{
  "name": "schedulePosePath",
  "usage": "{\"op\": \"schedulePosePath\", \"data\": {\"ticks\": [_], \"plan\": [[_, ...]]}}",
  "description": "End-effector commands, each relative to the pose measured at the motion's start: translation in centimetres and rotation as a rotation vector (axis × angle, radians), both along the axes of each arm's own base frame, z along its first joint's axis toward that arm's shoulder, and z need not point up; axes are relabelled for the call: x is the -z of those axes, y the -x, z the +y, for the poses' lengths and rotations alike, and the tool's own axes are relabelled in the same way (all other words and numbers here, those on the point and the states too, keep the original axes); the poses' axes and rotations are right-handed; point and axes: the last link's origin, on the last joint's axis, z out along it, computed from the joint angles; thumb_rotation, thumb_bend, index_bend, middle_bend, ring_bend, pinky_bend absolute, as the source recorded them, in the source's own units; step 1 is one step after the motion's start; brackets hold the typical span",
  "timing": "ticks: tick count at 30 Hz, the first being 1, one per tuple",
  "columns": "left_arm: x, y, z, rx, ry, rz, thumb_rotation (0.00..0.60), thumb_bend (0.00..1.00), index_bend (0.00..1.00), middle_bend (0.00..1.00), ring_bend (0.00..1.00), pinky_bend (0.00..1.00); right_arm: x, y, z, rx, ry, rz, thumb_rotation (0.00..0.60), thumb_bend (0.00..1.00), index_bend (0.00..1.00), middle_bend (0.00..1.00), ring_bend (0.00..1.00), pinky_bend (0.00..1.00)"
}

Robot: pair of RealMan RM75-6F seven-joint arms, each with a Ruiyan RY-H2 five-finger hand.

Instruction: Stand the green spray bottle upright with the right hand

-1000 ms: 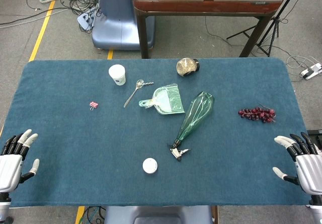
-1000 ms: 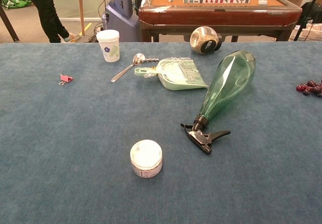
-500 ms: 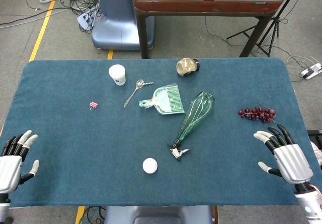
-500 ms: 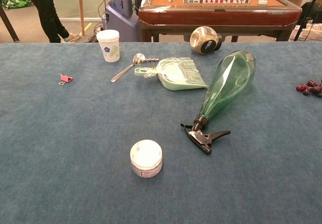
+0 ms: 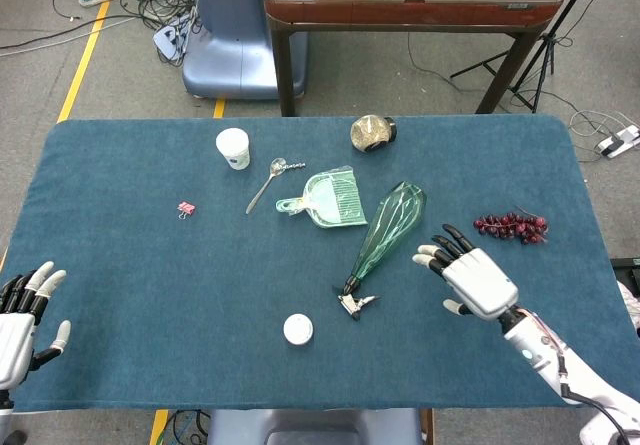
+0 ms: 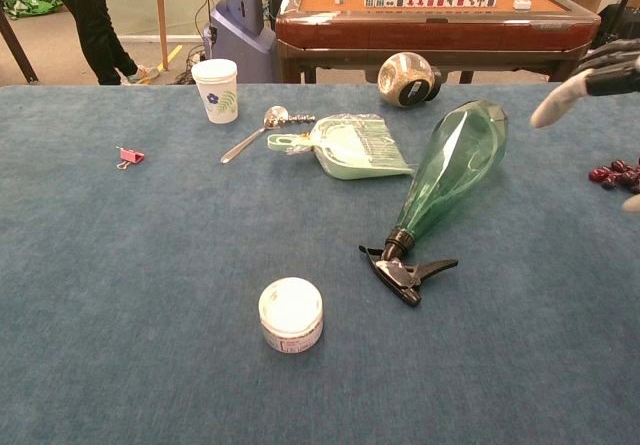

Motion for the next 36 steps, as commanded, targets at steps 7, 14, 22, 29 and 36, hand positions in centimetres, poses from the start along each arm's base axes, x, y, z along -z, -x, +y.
{"op": "schedulePosePath", "data": {"ticks": [7, 14, 22, 29, 36], "plan": [[0.0, 0.2, -0.3, -0.012, -0.002, 0.002, 0.600, 0.45, 0.11, 0.04, 0.06, 0.04, 5.1, -3.3, -4.5, -0.121, -0.046, 0.159, 0.600, 0.08, 0.21, 0.17, 0.08, 0.07], [0.0, 0.4, -0.2, -0.015, -0.005, 0.000, 0.600, 0.45, 0.11, 0.04, 0.06, 0.04, 8.3, -5.1, -6.0, -0.191, -0.055, 0.200, 0.600, 0.08, 0.21, 0.17, 0.08, 0.07], [0.0, 0.8, -0.4, -0.029, -0.006, -0.003, 0.600, 0.45, 0.11, 0.04, 0.06, 0.04, 10.8, -5.5, -7.3, -0.217, -0.060, 0.242, 0.600, 0.08, 0.21, 0.17, 0.08, 0.07], [-0.1, 1.1, -0.6, -0.036, -0.009, -0.005, 0.600, 0.45, 0.11, 0.04, 0.06, 0.04, 12.4, -5.3, -8.0, -0.256, -0.045, 0.284, 0.600, 0.08, 0.26, 0.21, 0.08, 0.07], [-0.1, 1.4, -0.6, -0.040, -0.008, -0.009, 0.600, 0.45, 0.11, 0.04, 0.06, 0.04, 13.5, -5.2, -8.3, -0.275, -0.046, 0.311, 0.600, 0.12, 0.30, 0.24, 0.09, 0.07]]}}
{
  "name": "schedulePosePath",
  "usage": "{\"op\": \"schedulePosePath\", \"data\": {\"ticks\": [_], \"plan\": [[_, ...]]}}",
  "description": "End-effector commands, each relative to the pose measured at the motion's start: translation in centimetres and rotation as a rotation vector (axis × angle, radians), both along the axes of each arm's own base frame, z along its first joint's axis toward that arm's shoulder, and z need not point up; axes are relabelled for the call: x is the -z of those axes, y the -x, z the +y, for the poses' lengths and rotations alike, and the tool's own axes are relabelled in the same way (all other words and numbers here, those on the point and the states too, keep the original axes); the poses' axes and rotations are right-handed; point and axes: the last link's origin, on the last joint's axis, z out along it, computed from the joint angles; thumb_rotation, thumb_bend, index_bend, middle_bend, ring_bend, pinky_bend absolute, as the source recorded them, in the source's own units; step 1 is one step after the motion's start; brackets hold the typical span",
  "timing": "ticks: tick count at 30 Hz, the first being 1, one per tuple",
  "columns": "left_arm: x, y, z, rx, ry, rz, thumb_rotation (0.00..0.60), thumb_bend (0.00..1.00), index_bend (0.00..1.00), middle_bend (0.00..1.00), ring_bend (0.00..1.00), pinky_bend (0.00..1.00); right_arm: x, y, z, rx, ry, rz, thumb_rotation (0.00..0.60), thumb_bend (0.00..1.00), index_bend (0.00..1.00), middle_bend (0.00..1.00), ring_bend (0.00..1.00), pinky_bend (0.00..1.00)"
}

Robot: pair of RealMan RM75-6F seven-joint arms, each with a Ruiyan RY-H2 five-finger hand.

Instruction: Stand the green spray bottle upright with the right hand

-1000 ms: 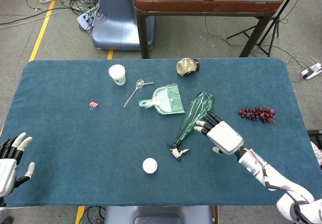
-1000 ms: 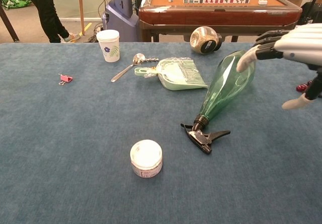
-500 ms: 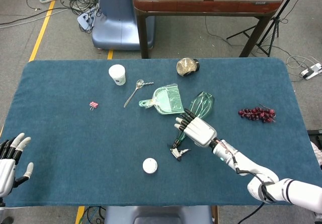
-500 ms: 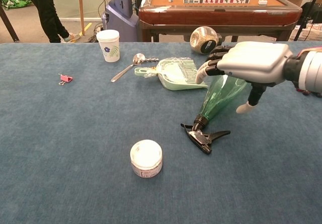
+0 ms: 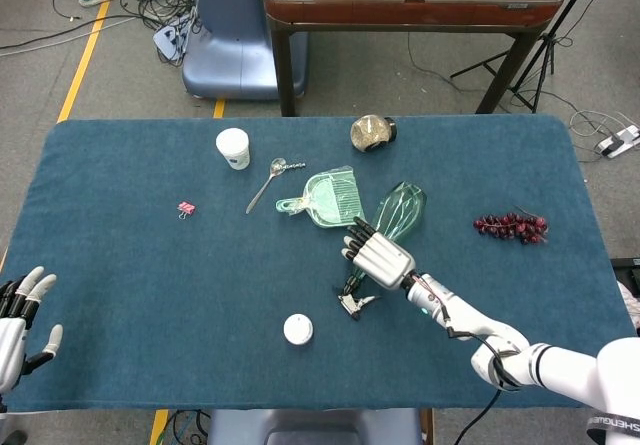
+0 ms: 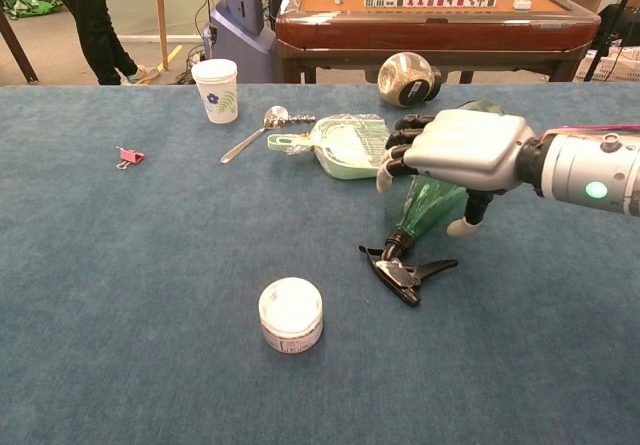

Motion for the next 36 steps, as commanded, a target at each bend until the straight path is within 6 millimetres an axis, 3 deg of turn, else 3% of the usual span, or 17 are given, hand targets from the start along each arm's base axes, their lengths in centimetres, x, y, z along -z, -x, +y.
{"op": "schedulePosePath", "data": {"ticks": [1, 18, 22, 28, 36], "plan": [[0.0, 0.1, 0.0, -0.004, 0.000, -0.002, 0.600, 0.45, 0.11, 0.04, 0.06, 0.04, 0.3, 0.0, -0.1, -0.012, 0.000, 0.012, 0.600, 0.13, 0.31, 0.24, 0.09, 0.07], [0.0, 0.8, -0.1, -0.013, 0.001, -0.006, 0.600, 0.45, 0.11, 0.04, 0.06, 0.04, 1.8, 0.0, -0.8, -0.024, 0.013, 0.067, 0.600, 0.23, 0.50, 0.37, 0.20, 0.11], [-0.1, 1.0, -0.2, -0.022, -0.004, -0.007, 0.600, 0.45, 0.11, 0.04, 0.06, 0.04, 1.5, -0.4, -1.0, -0.016, 0.024, 0.031, 0.600, 0.24, 0.58, 0.43, 0.26, 0.15], [-0.1, 1.1, -0.3, -0.025, -0.006, -0.007, 0.600, 0.45, 0.11, 0.04, 0.06, 0.04, -0.4, -1.6, -1.0, 0.049, 0.024, -0.143, 0.600, 0.25, 0.64, 0.48, 0.33, 0.19], [-0.1, 0.8, -0.2, -0.017, -0.002, -0.005, 0.600, 0.45, 0.11, 0.04, 0.06, 0.04, -5.5, -2.5, -0.7, 0.264, -0.029, -0.538, 0.600, 0.25, 0.66, 0.50, 0.34, 0.22]]}}
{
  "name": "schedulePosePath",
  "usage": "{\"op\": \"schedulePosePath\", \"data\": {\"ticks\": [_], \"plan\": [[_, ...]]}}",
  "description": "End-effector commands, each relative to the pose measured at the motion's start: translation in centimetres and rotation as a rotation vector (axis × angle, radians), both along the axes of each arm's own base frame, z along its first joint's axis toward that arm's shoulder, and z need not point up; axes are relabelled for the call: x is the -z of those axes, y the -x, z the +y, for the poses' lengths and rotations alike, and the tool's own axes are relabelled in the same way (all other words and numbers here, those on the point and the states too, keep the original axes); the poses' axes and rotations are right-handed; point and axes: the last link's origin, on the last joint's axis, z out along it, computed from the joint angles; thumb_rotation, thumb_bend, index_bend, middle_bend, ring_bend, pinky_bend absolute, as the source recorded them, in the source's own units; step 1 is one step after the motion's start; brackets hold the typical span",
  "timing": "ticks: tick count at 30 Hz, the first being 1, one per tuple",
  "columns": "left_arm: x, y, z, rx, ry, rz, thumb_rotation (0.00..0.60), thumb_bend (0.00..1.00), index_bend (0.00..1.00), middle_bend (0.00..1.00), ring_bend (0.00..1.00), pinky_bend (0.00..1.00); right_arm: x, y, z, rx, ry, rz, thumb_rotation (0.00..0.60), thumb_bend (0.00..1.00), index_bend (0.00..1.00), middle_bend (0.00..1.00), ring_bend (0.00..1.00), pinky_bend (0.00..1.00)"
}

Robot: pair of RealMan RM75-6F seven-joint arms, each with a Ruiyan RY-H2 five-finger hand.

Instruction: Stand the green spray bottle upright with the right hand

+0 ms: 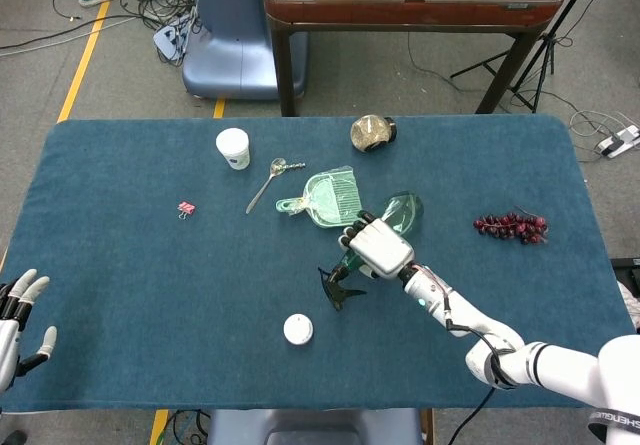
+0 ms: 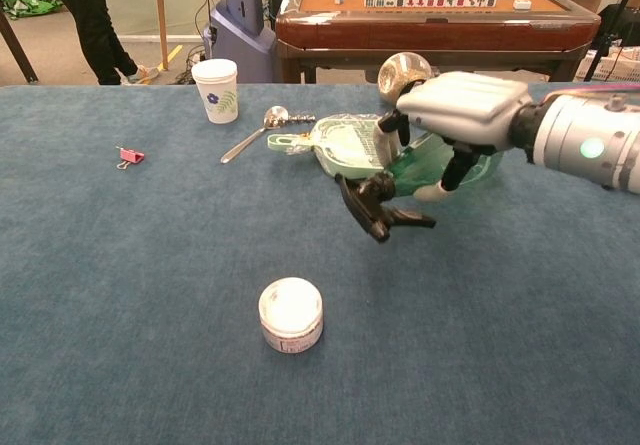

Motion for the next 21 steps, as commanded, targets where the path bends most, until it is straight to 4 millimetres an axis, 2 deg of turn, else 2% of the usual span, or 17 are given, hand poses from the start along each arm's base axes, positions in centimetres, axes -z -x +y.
{"op": "schedulePosePath", "data": {"ticks": [1, 5, 11, 17, 21], "plan": [[0.1, -0.1, 0.1, 0.004, 0.004, 0.001, 0.600, 0.45, 0.11, 0.04, 0.06, 0.04, -3.7, -0.2, 0.1, 0.121, -0.011, -0.241, 0.600, 0.25, 0.66, 0.50, 0.34, 0.23], [0.1, -0.4, 0.2, 0.015, 0.006, 0.002, 0.600, 0.45, 0.11, 0.04, 0.06, 0.04, -5.5, 0.3, 0.6, 0.243, -0.076, -0.431, 0.600, 0.25, 0.66, 0.51, 0.34, 0.23], [0.2, -0.7, 0.3, 0.022, 0.013, 0.006, 0.600, 0.45, 0.11, 0.04, 0.06, 0.04, -7.0, 1.2, 1.3, 0.427, -0.212, -0.702, 0.600, 0.25, 0.66, 0.51, 0.34, 0.24], [0.2, -0.8, 0.3, 0.021, 0.014, 0.005, 0.600, 0.45, 0.11, 0.04, 0.06, 0.04, -7.5, 1.9, 1.6, 0.568, -0.323, -0.925, 0.600, 0.25, 0.66, 0.51, 0.34, 0.24], [0.2, -0.7, 0.2, 0.019, 0.014, 0.005, 0.600, 0.45, 0.11, 0.04, 0.06, 0.04, -7.5, 2.7, 1.6, 0.656, -0.396, -1.011, 0.600, 0.23, 0.66, 0.51, 0.34, 0.24]]}}
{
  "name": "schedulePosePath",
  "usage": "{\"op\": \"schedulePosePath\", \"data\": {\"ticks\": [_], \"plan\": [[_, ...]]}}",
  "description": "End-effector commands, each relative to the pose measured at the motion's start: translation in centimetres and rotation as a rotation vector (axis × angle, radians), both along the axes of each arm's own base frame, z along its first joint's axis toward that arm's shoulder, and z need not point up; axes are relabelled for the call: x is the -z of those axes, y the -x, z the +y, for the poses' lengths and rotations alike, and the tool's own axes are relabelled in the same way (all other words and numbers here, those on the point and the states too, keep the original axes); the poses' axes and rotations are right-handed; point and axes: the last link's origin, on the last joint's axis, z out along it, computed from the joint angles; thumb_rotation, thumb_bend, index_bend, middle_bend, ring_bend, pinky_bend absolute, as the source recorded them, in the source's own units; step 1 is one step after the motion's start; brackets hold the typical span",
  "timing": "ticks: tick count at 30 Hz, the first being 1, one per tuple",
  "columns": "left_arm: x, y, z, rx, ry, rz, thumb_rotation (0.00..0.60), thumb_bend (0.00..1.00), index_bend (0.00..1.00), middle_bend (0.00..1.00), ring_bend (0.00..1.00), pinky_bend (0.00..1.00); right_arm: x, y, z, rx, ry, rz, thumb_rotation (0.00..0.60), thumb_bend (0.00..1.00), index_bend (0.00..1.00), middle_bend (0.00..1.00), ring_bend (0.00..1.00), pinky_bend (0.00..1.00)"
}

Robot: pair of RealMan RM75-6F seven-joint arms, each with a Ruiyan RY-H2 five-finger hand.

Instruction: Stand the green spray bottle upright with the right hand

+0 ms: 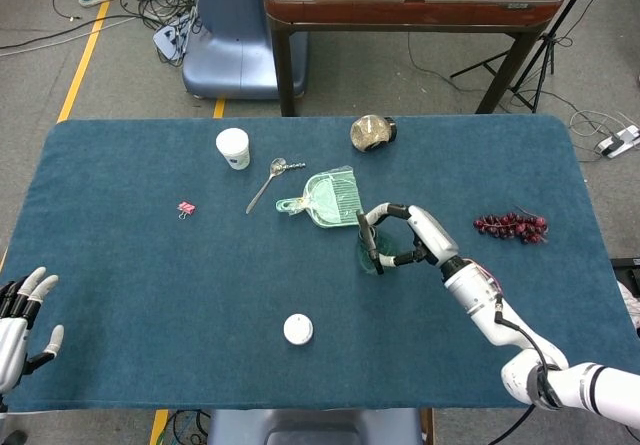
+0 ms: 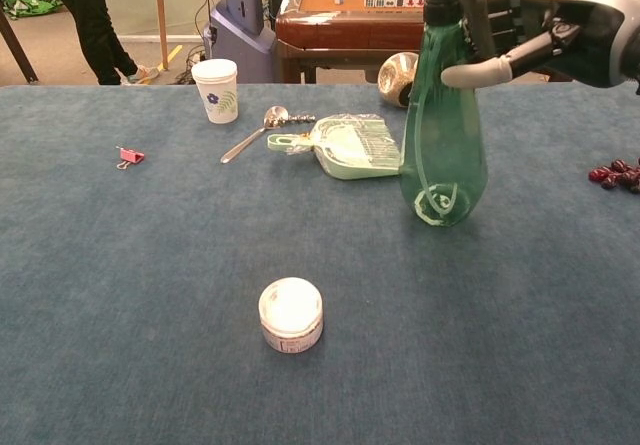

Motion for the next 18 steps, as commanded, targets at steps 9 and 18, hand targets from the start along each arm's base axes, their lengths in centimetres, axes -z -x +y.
{"op": "schedulePosePath", "data": {"ticks": [9, 18], "plan": [[-0.1, 0.1, -0.2, -0.001, -0.004, 0.000, 0.600, 0.45, 0.11, 0.04, 0.06, 0.02, 0.0, 2.8, 0.2, 0.191, -0.198, -0.282, 0.600, 0.20, 0.66, 0.51, 0.34, 0.24], [-0.2, 0.2, -0.4, -0.005, -0.007, -0.001, 0.600, 0.45, 0.11, 0.04, 0.06, 0.02, 0.5, 4.3, 0.2, 0.165, -0.224, -0.271, 0.600, 0.20, 0.66, 0.51, 0.34, 0.24]]}}
